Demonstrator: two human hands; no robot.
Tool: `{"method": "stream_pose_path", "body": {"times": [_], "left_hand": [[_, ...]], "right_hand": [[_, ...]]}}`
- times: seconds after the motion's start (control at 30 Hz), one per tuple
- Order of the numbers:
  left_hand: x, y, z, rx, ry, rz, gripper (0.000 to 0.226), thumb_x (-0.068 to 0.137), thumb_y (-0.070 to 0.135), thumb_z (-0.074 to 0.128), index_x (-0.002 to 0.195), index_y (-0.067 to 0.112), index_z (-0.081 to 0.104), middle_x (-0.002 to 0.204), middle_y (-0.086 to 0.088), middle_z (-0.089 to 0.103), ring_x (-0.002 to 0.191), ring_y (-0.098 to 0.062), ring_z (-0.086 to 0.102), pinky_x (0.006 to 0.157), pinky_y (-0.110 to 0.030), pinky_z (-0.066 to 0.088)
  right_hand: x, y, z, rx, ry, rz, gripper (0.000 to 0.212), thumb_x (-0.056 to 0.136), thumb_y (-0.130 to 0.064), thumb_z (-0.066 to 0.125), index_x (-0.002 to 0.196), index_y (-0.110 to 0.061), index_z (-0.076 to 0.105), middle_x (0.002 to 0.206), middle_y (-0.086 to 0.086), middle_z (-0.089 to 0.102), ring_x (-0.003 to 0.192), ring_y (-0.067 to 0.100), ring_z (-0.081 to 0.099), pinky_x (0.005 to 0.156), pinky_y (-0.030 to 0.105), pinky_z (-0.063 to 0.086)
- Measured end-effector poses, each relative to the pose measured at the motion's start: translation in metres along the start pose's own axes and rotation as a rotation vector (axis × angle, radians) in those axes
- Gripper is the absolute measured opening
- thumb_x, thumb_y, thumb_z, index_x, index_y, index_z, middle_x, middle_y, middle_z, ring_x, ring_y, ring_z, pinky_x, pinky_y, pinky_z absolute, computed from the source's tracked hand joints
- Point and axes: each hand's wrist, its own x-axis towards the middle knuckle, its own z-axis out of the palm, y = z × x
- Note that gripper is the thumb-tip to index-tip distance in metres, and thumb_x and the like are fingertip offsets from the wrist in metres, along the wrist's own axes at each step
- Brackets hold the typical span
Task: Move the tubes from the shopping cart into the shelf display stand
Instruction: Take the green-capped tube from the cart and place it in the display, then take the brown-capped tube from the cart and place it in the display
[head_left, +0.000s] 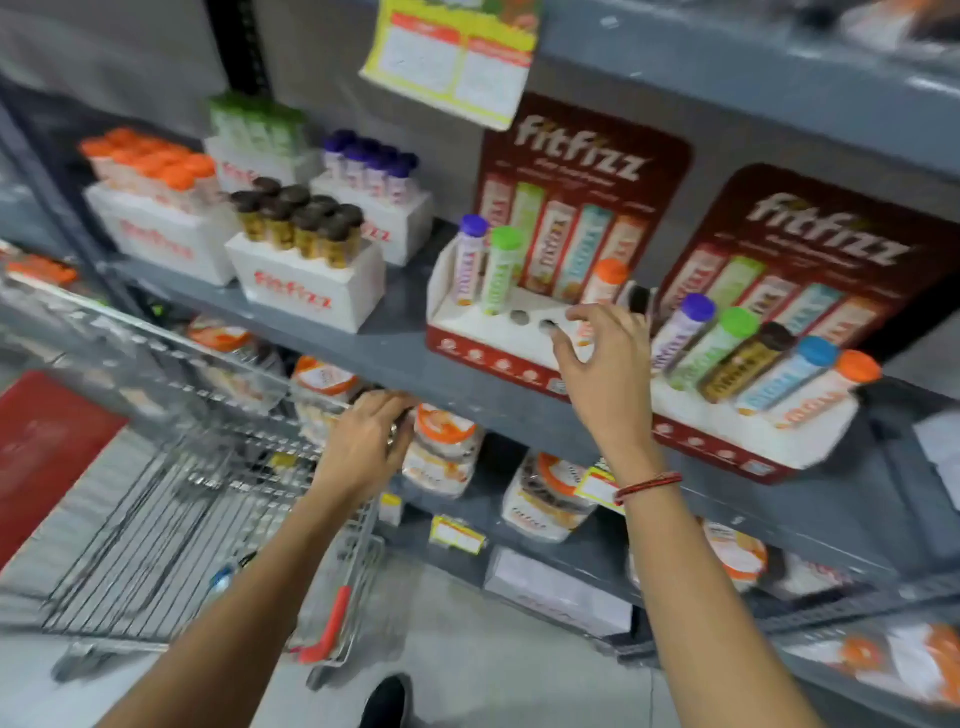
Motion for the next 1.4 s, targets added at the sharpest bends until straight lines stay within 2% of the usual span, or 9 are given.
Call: {"method": "stream_pose_path", "body": {"times": [0.2, 0.43, 0.7, 0.8, 0.9, 1.03, 1.13, 1.27, 1.4], "left_hand": [[-0.078, -0.064, -0.046, 0.056, 0.078, -0.279, 0.041, 0.086, 0.029, 0.036, 0.102, 0.004, 0.065, 0.1, -0.017, 0.067, 0.091, -0.035, 0.061, 0.074, -0.039, 0.049], [-0.158, -0.123, -0.06, 0.09, 0.097, -0.624, 0.03, 0.088, 0.022, 0.044, 0.109, 0.01, 0.062, 0.109, -0.017, 0.064, 0.094, -0.035, 0.06, 0.069, -0.045, 0.052], [-0.204, -0.158, -0.043, 0.24, 0.02, -0.738, 0.024, 0.086, 0.014, 0.054, 0.107, 0.007, 0.062, 0.105, -0.015, 0.066, 0.1, -0.034, 0.056, 0.079, -0.048, 0.045], [-0.211, -0.164, -0.033, 0.287, -0.064, -0.706, 0.026, 0.088, 0.02, 0.049, 0.108, 0.008, 0.062, 0.107, -0.014, 0.066, 0.101, -0.033, 0.055, 0.079, -0.049, 0.046], [-0.213, -0.167, -0.028, 0.33, -0.065, -0.664, 0.028, 0.088, 0.022, 0.047, 0.105, 0.007, 0.063, 0.099, -0.013, 0.068, 0.093, -0.032, 0.057, 0.07, -0.041, 0.046], [-0.214, -0.166, -0.027, 0.334, -0.041, -0.648, 0.027, 0.089, 0.024, 0.044, 0.1, 0.01, 0.065, 0.087, -0.009, 0.069, 0.084, -0.031, 0.061, 0.061, -0.036, 0.045], [-0.214, -0.164, -0.027, 0.327, -0.028, -0.659, 0.027, 0.09, 0.026, 0.043, 0.098, 0.013, 0.065, 0.083, -0.005, 0.07, 0.076, -0.028, 0.063, 0.054, -0.027, 0.034], [-0.212, -0.163, -0.027, 0.331, -0.019, -0.669, 0.025, 0.089, 0.027, 0.045, 0.096, 0.015, 0.066, 0.079, -0.002, 0.069, 0.072, -0.027, 0.064, 0.053, -0.026, 0.031], [-0.21, -0.161, -0.028, 0.349, -0.025, -0.686, 0.026, 0.088, 0.027, 0.044, 0.091, 0.015, 0.066, 0.075, 0.0, 0.069, 0.068, -0.025, 0.063, 0.051, -0.023, 0.027]], "right_hand": [[-0.048, -0.061, 0.107, 0.113, -0.365, -0.099, 0.019, 0.086, -0.018, 0.062, 0.1, -0.007, 0.066, 0.103, 0.012, 0.066, 0.105, 0.031, 0.055, 0.088, 0.025, 0.031], [-0.113, -0.115, 0.222, 0.112, -0.817, -0.263, 0.022, 0.087, -0.018, 0.058, 0.103, -0.004, 0.065, 0.108, 0.014, 0.065, 0.108, 0.03, 0.056, 0.093, 0.036, 0.043], [-0.193, -0.119, 0.337, -0.057, -1.253, -0.253, 0.014, 0.087, -0.007, 0.054, 0.097, 0.0, 0.062, 0.105, 0.018, 0.064, 0.099, 0.033, 0.058, 0.073, 0.034, 0.048], [-0.217, -0.109, 0.385, -0.111, -1.329, -0.194, 0.011, 0.085, -0.005, 0.054, 0.089, 0.0, 0.064, 0.095, 0.022, 0.068, 0.093, 0.035, 0.063, 0.076, 0.039, 0.055], [-0.232, -0.11, 0.419, -0.129, -1.373, -0.109, 0.016, 0.089, -0.009, 0.053, 0.077, -0.001, 0.061, 0.076, 0.018, 0.058, 0.081, 0.029, 0.058, 0.069, 0.032, 0.05], [-0.243, -0.115, 0.447, -0.098, -1.382, -0.065, 0.036, 0.091, -0.023, 0.058, 0.119, -0.003, 0.054, 0.112, 0.019, 0.061, 0.085, 0.029, 0.058, 0.059, 0.022, 0.037], [-0.251, -0.119, 0.465, -0.07, -1.396, -0.074, 0.043, 0.091, -0.024, 0.057, 0.129, -0.007, 0.045, 0.126, 0.018, 0.053, 0.101, 0.033, 0.06, 0.066, 0.028, 0.04], [-0.255, -0.117, 0.479, -0.091, -1.417, -0.11, 0.01, 0.09, -0.018, 0.056, 0.096, -0.011, 0.052, 0.095, 0.011, 0.056, 0.078, 0.026, 0.054, 0.048, 0.02, 0.028], [-0.255, -0.115, 0.477, -0.057, -1.419, -0.049, 0.022, 0.09, -0.019, 0.059, 0.106, -0.005, 0.054, 0.091, 0.009, 0.049, 0.075, 0.024, 0.051, 0.045, 0.02, 0.026]]}}
